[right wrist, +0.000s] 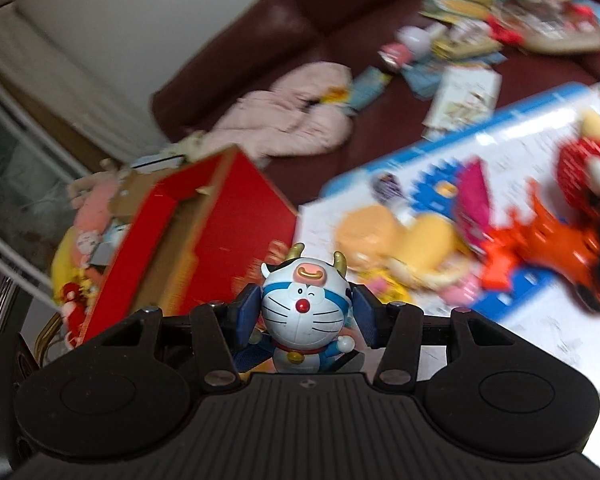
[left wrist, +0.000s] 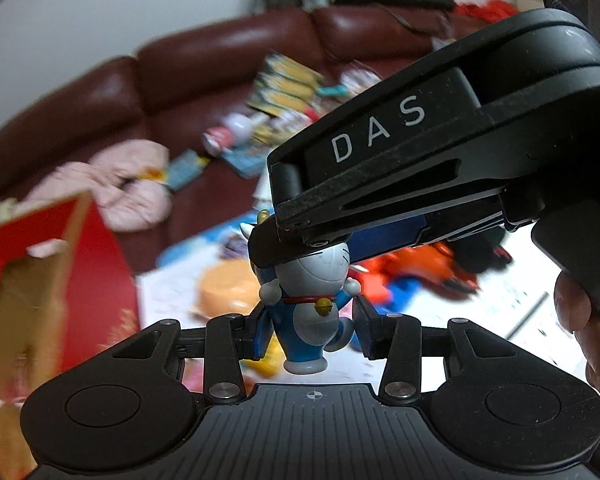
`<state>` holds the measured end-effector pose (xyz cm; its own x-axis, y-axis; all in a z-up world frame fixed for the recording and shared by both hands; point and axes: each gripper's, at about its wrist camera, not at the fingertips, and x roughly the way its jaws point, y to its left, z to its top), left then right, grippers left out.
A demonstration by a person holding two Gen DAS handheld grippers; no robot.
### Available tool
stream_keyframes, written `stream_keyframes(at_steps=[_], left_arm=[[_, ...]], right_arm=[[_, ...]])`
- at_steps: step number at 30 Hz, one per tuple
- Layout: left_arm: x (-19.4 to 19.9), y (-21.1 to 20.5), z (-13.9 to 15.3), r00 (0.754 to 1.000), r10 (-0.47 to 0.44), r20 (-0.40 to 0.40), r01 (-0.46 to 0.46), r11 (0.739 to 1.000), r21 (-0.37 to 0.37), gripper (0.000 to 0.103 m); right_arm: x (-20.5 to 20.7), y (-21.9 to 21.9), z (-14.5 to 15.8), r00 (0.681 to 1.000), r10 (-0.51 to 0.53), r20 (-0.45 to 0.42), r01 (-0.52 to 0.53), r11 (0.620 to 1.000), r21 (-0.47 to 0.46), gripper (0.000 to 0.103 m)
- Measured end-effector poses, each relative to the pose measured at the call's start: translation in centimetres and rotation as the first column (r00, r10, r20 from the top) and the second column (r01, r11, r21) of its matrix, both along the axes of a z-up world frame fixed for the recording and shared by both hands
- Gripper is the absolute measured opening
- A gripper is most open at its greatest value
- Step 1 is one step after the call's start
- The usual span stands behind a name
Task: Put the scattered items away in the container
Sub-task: 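Lift the Doraemon figure with both grippers and carry it over the red box, then open both grippers to drop the Doraemon figure into the red box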
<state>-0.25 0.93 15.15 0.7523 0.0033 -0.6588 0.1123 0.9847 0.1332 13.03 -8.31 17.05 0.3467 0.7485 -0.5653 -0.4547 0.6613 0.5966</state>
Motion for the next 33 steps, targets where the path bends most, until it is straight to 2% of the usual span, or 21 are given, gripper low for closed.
stream_keyframes(at_steps=[4,7,10,16,21,25,29,30,31,33], left_arm=[[-2.0,3.5,2.8,0.993,0.101,0.056,-0.103,0.994,0.026,0.043],[-3.7,6.3,4.1,0.979,0.186,0.076,-0.189,0.981,0.031,0.043],[-5.8,9.0,4.9,0.959,0.270,0.084,-0.274,0.961,0.042,0.043],[-9.3,13.9,4.8,0.908,0.415,0.061,-0.417,0.908,0.045,0.043],[-11.7,16.2,4.0,0.874,0.484,0.035,-0.486,0.873,0.050,0.043],[-13.9,17.0,3.9,0.866,0.500,0.013,-0.500,0.865,0.050,0.043],[-14.0,17.3,3.1,0.862,0.507,-0.011,-0.505,0.861,0.059,0.044],[-14.5,17.8,3.0,0.857,0.516,-0.015,-0.514,0.856,0.062,0.056],[-14.6,18.2,2.8,0.852,0.524,-0.013,-0.522,0.850,0.063,0.061],[-15.2,18.5,2.8,0.831,0.556,0.006,-0.556,0.829,0.064,0.083]], right_arm=[[-1.0,4.4,2.8,0.992,0.103,0.072,-0.103,0.995,0.004,0.056],[-2.3,8.5,4.1,0.974,0.194,0.113,-0.195,0.981,-0.002,0.056],[-3.6,12.6,4.9,0.950,0.283,0.129,-0.285,0.959,-0.004,0.056],[-6.0,19.7,4.9,0.896,0.432,0.106,-0.433,0.901,-0.013,0.056],[-8.3,23.6,4.3,0.846,0.527,0.083,-0.526,0.850,-0.034,0.056],[-9.3,24.7,3.9,0.827,0.557,0.074,-0.555,0.830,-0.047,0.056],[-9.5,25.4,3.5,0.809,0.586,0.049,-0.584,0.810,-0.055,0.057],[-9.5,25.4,3.3,0.799,0.601,0.028,-0.599,0.799,-0.045,0.059],[-9.3,25.3,3.2,0.796,0.606,0.005,-0.605,0.795,-0.030,0.066],[-8.9,24.8,3.1,0.805,0.593,-0.004,-0.593,0.805,-0.007,0.072]])
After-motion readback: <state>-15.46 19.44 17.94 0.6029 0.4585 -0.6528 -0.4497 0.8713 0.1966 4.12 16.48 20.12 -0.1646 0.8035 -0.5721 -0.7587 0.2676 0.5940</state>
